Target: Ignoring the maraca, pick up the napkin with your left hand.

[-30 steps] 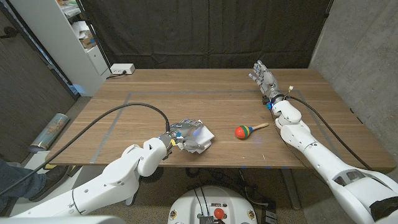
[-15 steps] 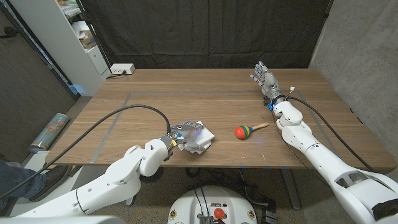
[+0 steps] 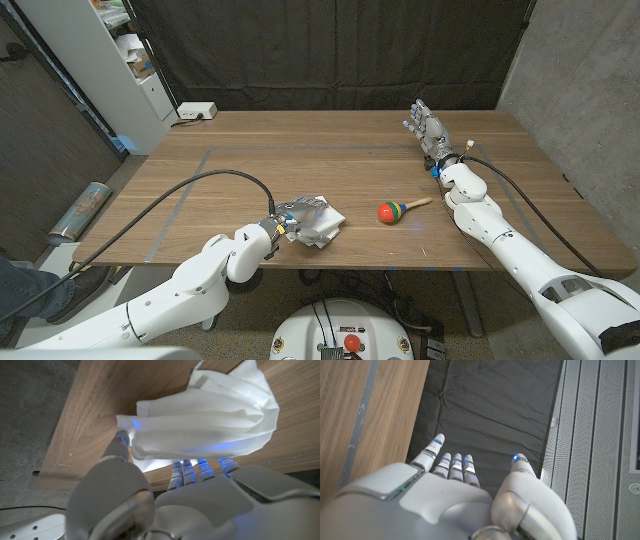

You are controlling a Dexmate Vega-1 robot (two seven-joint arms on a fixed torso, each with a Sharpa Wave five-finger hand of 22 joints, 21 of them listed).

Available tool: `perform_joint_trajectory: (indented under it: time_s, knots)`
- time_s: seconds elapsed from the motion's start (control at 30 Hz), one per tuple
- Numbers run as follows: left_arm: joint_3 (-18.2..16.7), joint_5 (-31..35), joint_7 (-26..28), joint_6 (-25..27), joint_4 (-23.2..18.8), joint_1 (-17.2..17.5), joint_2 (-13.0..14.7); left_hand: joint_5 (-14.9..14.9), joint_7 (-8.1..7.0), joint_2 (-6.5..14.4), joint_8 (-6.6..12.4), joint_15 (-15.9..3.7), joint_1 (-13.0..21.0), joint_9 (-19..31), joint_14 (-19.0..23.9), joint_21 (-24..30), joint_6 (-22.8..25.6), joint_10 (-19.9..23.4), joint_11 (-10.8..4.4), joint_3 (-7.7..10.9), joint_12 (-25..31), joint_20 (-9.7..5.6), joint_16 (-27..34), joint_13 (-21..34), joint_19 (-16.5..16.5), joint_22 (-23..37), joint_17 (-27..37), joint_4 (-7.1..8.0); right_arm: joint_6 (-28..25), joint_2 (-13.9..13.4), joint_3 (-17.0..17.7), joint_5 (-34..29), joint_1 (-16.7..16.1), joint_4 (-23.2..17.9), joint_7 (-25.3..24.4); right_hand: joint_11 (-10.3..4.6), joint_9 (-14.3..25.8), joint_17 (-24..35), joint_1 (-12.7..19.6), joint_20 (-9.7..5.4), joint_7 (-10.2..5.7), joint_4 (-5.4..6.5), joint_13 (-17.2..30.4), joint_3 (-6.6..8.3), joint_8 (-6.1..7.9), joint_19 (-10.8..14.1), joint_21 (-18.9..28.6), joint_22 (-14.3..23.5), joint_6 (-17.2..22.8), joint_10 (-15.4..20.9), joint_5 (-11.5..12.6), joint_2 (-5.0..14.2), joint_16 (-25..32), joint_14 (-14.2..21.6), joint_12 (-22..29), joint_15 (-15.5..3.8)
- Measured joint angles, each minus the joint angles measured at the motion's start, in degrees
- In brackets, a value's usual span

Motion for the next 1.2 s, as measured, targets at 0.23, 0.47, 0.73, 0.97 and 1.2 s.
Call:
perform_joint_trajectory:
  time_s: [0.23, 0.47, 0.73, 0.97, 1.2]
  knots:
    - [0.4, 0.2, 0.3, 0.8, 0.1, -0.3, -0.2, 0.0, 0.09, 1.1, 0.0, 0.1, 2.1, 0.0, 0.7, 0.4, 0.3, 0.5, 0.1, 0.17, 0.4, 0.15, 0.0, 0.0, 1.6, 0.3, 0.0, -0.17, 0.1, 0.0, 0.0, 0.0, 0.1, 0.5, 0.1, 0.0, 0.0, 0.0, 0.0, 0.0, 0.0, 0.0, 0.0, 0.0, 0.0, 0.0, 0.0, 0.0, 0.0, 0.0, 0.0, 0.0, 0.0, 0.0, 0.0, 0.0]
    - [1.2, 1.0, 0.4, 1.9, 0.2, -0.7, -0.6, -0.3, 0.29, 3.3, 0.01, 0.31, 5.2, 0.3, 1.5, 0.8, 0.5, 0.8, 0.37, 1.05, 0.4, 0.2, 0.0, 0.0, 3.3, 0.3, 0.0, -0.56, 0.4, 0.3, -0.1, 0.0, 0.7, 1.5, 0.6, 0.0, 0.0, 0.0, 0.0, 0.0, 0.0, 0.0, 0.0, 0.0, 0.0, 0.0, 0.0, 0.0, 0.0, 0.0, 0.0, 0.0, 0.0, 0.0, 0.0, 0.0]
    - [1.6, 1.3, 0.5, 2.4, 0.4, -1.3, -1.0, -1.8, 0.81, 5.9, 0.05, 0.64, 10.4, 0.3, 2.7, 0.8, 1.0, 1.3, 0.83, 2.72, 0.4, 0.08, 0.2, 0.0, 5.2, 0.3, 0.0, -1.12, 0.6, 0.6, -0.1, 0.2, 1.0, 2.1, 0.9, 0.0, 0.0, 0.0, 0.0, 0.0, 0.0, 0.0, 0.0, 0.0, 0.0, 0.0, 0.0, 0.0, 0.0, 0.0, 0.0, 0.0, 0.0, 0.0, 0.0, 0.0]
    - [1.7, 0.6, 0.0, 2.4, 0.7, -2.0, -1.2, -3.5, 1.23, 7.7, 0.05, 0.62, 14.7, 0.3, 4.7, 1.7, 1.0, 1.7, 1.24, 3.75, 0.4, 0.12, 0.4, 0.0, 8.3, 0.5, 0.3, -1.32, 0.7, 0.5, 0.0, 0.3, 0.9, 2.0, 0.8, 0.0, 0.0, 0.0, 0.0, 0.0, 0.0, -0.16, 0.0, -0.16, 0.0, 0.0, 0.0, 0.0, 0.0, 0.0, 0.0, 0.0, 0.0, 0.0, 0.0, 0.0]
    - [1.7, -0.7, -0.2, 2.3, 1.0, -2.5, -1.3, -5.0, 1.74, 9.1, 0.28, 0.53, 19.0, 0.6, 6.7, 3.0, 1.5, 2.7, 1.65, 4.61, 0.8, 0.17, 0.9, 0.3, 12.3, 0.8, 0.3, -1.58, 0.8, 0.4, 0.2, 0.3, 0.7, 1.7, 0.6, 0.0, 0.0, 0.0, 0.0, 0.0, 0.0, -0.16, 0.0, -0.16, 0.0, 0.0, 0.0, 0.0, 0.0, 0.0, 0.3, 0.0, 0.0, 0.0, 0.0, 0.0]
